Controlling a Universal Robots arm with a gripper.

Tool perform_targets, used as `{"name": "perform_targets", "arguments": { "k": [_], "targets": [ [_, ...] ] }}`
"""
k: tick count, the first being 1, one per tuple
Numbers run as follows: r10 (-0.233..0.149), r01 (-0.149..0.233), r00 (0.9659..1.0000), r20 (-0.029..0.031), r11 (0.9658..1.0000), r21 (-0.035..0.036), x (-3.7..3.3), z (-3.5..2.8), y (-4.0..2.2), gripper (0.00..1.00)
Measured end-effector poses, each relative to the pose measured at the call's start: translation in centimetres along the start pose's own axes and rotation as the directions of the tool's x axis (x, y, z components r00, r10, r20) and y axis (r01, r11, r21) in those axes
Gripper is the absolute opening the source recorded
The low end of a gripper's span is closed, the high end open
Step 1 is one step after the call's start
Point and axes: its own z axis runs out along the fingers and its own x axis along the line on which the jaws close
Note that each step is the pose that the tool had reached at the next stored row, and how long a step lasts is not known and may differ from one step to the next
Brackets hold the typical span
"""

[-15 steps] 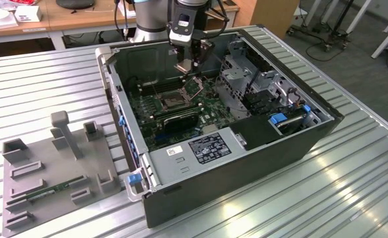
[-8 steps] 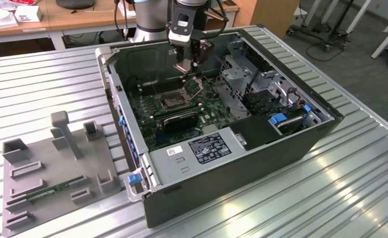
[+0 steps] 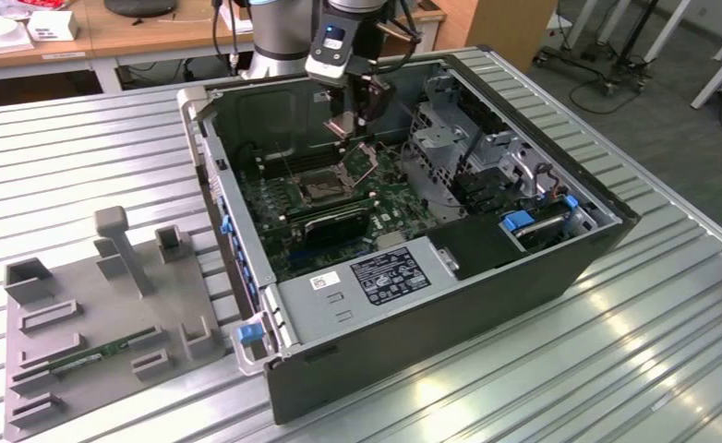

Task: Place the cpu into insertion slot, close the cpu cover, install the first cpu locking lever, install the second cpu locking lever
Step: 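Place the cpu into insertion slot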

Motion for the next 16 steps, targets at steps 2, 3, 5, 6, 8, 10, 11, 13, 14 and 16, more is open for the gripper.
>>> {"name": "perform_targets", "arguments": {
  "k": [2, 3, 5, 6, 8, 10, 11, 13, 14, 16],
  "targets": [
    [0.036, -0.036, 0.9994, 0.0032, 0.9994, -0.0006, 0.00, 0.04, 0.00, 0.55],
    [0.054, -0.054, 0.9986, 0.0047, 0.9986, -0.0011, 0.00, 0.07, 0.00, 0.55],
    [0.089, -0.089, 0.9960, 0.0078, 0.9960, -0.0020, 0.00, 0.10, -0.01, 0.55],
    [0.107, -0.107, 0.9942, 0.0093, 0.9942, -0.0025, 0.00, 0.12, -0.01, 0.55],
    [0.142, -0.142, 0.9898, 0.0122, 0.9899, -0.0035, 0.00, 0.15, -0.01, 0.55],
    [0.155, -0.155, 0.9879, 0.0133, 0.9880, -0.0038, -0.01, 0.15, -0.02, 0.55],
    [0.155, -0.155, 0.9879, 0.0134, 0.9879, -0.0039, -0.01, 0.15, -0.02, 0.55],
    [0.155, -0.155, 0.9878, 0.0133, 0.9879, -0.0040, 0.00, 0.16, -0.02, 0.55],
    [0.155, -0.155, 0.9878, 0.0133, 0.9879, -0.0039, 0.00, 0.16, -0.02, 0.55],
    [0.155, -0.155, 0.9878, 0.0133, 0.9879, -0.0040, 0.00, 0.16, -0.02, 0.55]
  ]
}}
